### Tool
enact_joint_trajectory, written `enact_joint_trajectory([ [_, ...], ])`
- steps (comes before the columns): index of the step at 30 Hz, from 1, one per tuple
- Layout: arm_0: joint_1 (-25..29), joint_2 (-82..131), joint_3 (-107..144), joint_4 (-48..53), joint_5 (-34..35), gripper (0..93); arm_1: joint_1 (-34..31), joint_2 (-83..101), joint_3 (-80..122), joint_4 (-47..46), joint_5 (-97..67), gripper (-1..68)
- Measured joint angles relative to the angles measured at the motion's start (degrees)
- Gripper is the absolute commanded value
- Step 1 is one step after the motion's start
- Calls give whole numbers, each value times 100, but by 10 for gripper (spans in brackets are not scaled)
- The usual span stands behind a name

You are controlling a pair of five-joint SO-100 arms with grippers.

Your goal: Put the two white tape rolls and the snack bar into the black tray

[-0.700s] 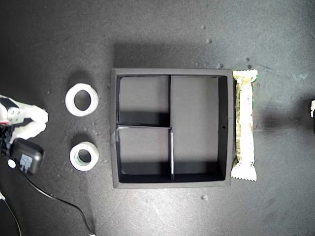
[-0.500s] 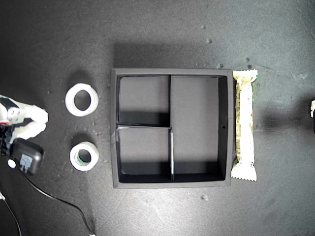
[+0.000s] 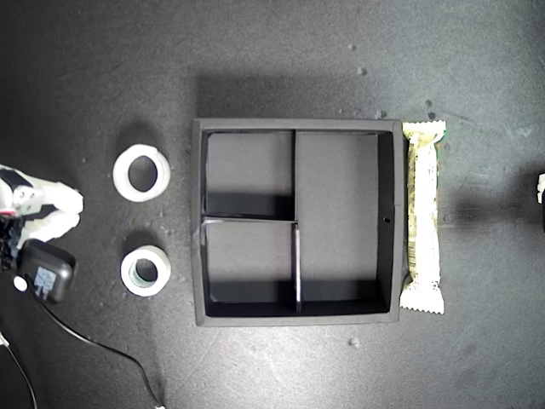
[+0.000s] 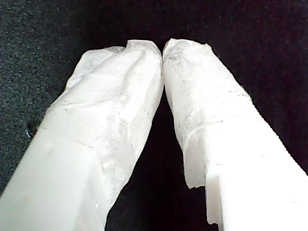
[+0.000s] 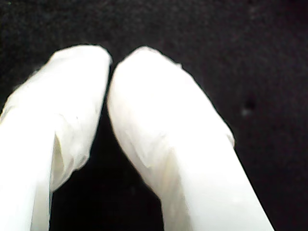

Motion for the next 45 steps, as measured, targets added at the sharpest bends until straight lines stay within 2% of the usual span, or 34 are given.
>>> enact_joint_trajectory([
  [35, -9, 0, 0, 0, 0, 2, 0, 0, 0, 0, -9, 3],
  [41, -1406, 0, 0, 0, 0, 2, 114, 0, 0, 0, -44, 0],
  [45, -1538, 0, 0, 0, -1116, 5, 694, 0, 0, -123, -53, -1],
])
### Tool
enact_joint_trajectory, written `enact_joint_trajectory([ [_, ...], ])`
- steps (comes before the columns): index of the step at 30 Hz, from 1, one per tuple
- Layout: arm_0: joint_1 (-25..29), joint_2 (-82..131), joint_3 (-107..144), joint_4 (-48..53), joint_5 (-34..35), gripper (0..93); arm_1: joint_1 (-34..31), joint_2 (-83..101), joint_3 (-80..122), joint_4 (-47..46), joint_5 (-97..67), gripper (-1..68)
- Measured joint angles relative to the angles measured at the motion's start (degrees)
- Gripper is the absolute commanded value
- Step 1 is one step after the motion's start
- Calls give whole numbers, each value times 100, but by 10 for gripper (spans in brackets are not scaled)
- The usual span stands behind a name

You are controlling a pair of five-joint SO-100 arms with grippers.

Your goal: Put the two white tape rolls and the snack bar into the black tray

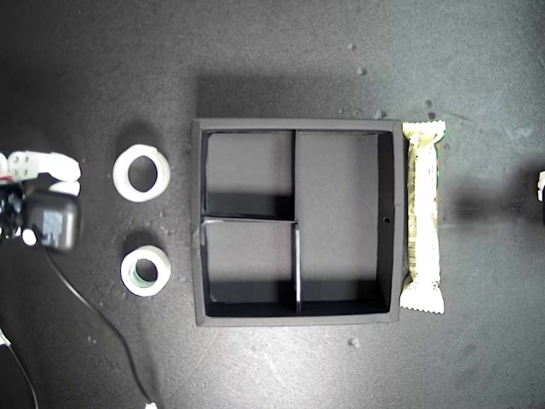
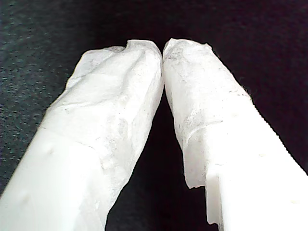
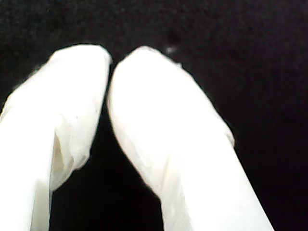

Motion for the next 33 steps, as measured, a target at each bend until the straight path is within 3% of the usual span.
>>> enact_joint_trajectory([
  [3, 193, 0, 9, -97, -545, 6, 79, -26, 0, -229, 44, -2],
  [7, 483, 0, 26, -413, 158, 0, 88, -18, 0, -773, 62, -3],
  [12, 958, 0, 26, -1310, -545, 0, 396, -18, 0, -2004, -229, -3],
  [19, 1204, 0, 26, -3744, 1415, 40, 650, -18, 0, -3788, -431, -4],
  [23, 1204, 0, -26, -3920, 1872, 112, 765, -18, -35, -4790, -1063, -4],
  [30, 1204, -809, -888, -2971, 2092, 148, 448, -246, -1257, -4421, -2232, -3],
  [33, 1204, -1854, -1503, -2962, 2285, 155, 70, -1345, -2329, -4078, -2821, 0],
])
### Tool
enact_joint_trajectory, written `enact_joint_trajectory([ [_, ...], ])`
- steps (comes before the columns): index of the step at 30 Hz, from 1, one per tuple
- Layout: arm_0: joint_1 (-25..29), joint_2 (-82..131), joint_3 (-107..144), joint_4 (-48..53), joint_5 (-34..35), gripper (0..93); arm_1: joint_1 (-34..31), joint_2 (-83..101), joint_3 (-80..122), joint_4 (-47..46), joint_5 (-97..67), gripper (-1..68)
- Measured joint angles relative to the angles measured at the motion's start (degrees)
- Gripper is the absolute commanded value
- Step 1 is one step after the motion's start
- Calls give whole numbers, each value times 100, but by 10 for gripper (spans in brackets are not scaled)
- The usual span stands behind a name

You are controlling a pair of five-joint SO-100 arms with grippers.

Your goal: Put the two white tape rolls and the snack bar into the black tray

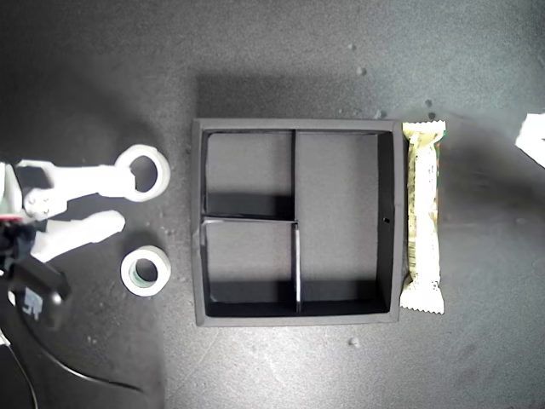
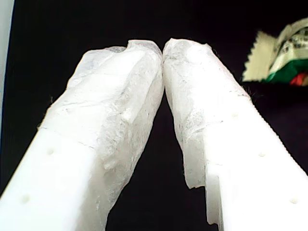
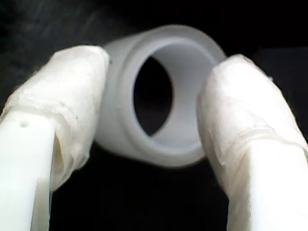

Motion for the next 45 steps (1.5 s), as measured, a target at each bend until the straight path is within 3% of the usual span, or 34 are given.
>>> enact_joint_trajectory([
  [6, -26, -2804, -1591, 0, 396, 158, -923, -3691, -3305, 1512, -1011, 105],
  [12, -211, -4351, -2171, -9, 422, 155, -1477, -5440, -4737, 2927, -1318, 131],
  [22, -501, -5414, -2391, -9, 387, 146, -1934, -6302, -5291, 3349, -1345, 196],
  [32, -940, -7497, -3507, 18, 439, 29, -1890, -9026, -6979, 4544, -1345, 234],
  [45, -1116, -7348, -3885, 633, 545, 1, -1714, -9325, -7058, 3973, -1345, 213],
])
